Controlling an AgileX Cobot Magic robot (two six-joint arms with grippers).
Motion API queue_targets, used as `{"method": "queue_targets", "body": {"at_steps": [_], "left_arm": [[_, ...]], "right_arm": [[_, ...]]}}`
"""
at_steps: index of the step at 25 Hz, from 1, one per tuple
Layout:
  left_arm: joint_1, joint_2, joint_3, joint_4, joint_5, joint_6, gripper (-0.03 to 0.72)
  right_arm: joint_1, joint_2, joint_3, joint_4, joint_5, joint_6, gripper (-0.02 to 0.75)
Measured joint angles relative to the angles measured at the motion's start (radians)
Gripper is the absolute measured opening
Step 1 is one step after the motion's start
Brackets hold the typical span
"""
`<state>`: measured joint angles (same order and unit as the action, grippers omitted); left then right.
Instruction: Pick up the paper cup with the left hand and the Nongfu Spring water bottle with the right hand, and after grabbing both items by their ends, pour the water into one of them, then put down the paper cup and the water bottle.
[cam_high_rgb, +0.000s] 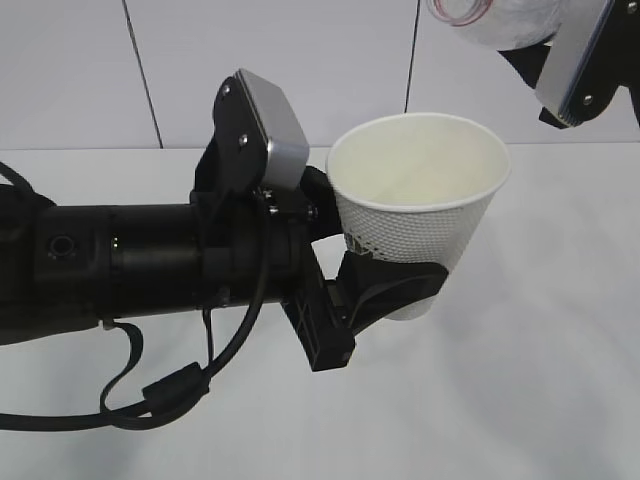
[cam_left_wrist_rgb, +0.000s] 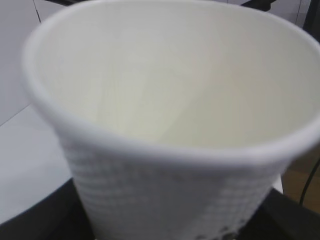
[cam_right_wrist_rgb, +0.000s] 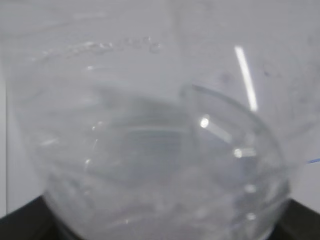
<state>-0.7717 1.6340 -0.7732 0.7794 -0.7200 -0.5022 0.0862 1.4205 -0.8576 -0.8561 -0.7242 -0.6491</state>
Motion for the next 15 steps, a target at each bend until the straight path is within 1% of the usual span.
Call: {"method": "queue_targets", "body": {"at_steps": [15], "left_arm": [[0.0, 0.0, 0.0, -0.008, -0.004, 0.001, 0.522]], "right_arm": [[0.0, 0.0, 0.0, 0.0, -0.002, -0.046, 0.519]]}}
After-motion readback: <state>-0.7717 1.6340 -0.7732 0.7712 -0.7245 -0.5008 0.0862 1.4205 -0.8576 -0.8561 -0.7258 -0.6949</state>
